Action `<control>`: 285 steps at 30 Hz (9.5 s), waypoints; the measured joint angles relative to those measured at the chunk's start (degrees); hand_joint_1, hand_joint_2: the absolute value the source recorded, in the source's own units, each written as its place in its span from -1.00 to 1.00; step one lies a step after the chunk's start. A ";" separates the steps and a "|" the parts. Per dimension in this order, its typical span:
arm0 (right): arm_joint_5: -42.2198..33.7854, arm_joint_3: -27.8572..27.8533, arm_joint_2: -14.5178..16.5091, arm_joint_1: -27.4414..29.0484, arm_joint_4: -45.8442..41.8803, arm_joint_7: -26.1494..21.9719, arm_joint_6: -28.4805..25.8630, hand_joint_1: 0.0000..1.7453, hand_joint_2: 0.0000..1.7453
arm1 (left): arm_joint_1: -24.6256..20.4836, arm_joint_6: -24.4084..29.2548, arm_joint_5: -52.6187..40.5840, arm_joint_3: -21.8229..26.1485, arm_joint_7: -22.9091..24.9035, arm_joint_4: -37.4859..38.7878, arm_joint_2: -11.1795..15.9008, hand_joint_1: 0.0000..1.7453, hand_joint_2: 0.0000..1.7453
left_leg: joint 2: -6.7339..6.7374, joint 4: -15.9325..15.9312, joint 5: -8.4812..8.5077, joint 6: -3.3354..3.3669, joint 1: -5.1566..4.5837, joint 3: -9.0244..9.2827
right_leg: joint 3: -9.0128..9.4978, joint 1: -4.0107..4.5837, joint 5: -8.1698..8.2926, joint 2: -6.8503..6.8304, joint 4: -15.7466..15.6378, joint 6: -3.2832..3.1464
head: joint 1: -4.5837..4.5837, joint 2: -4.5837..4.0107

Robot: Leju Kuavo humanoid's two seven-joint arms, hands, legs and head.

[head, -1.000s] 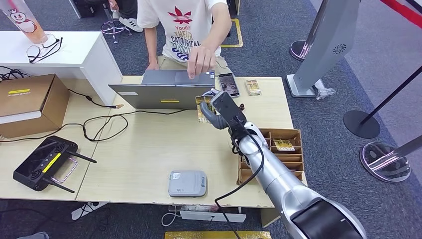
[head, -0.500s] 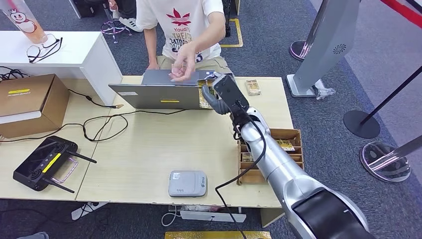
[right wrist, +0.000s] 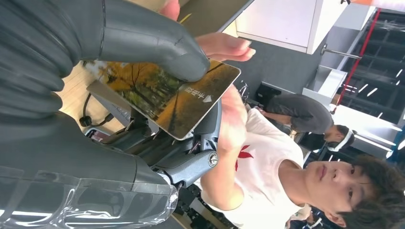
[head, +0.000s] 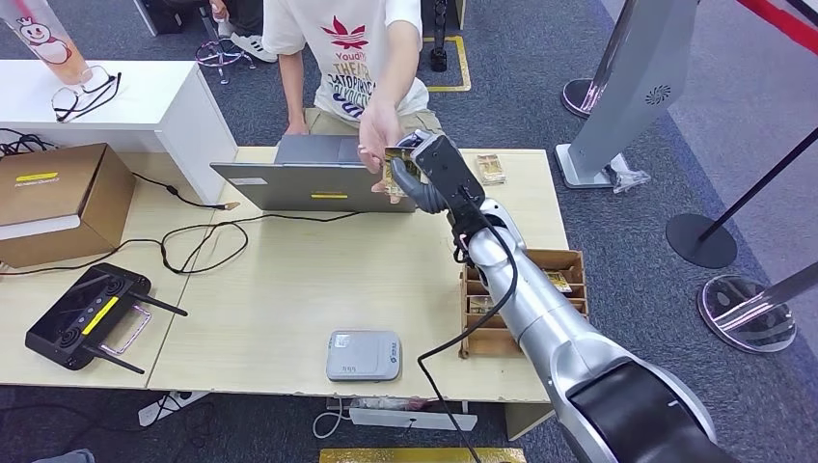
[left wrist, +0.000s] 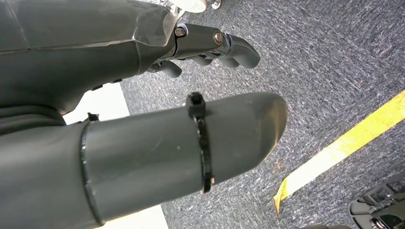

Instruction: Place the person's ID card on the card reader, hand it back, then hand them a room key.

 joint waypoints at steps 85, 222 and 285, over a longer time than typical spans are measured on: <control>2.52 -8.32 -7.36 22.22 -38.91 -5.23 -8.00 -1.00 1.00 | 1.34 1.20 4.04 -0.12 -1.00 0.00 0.54 -1.00 -1.00 | -0.02 0.01 -0.04 0.01 -0.02 -0.03 | -0.01 -0.01 -0.02 -0.05 -0.04 0.03 | 0.01 0.00; 43.03 -15.75 -24.26 60.75 -53.49 11.63 -24.99 -0.23 1.00 | 1.81 3.84 6.05 0.05 0.51 0.00 0.04 -1.00 -1.00 | 0.00 0.01 -0.18 0.16 -0.04 -0.05 | 0.01 -0.03 -0.08 -0.05 -0.05 0.09 | 0.00 0.00; 39.11 -12.43 -23.76 50.43 -36.24 7.00 -21.58 0.59 1.00 | 2.19 2.38 9.84 2.86 -0.52 0.00 1.69 -1.00 -1.00 | -0.01 0.01 -0.18 0.16 -0.04 -0.06 | 0.01 -0.03 -0.08 -0.09 -0.05 0.09 | 0.00 0.00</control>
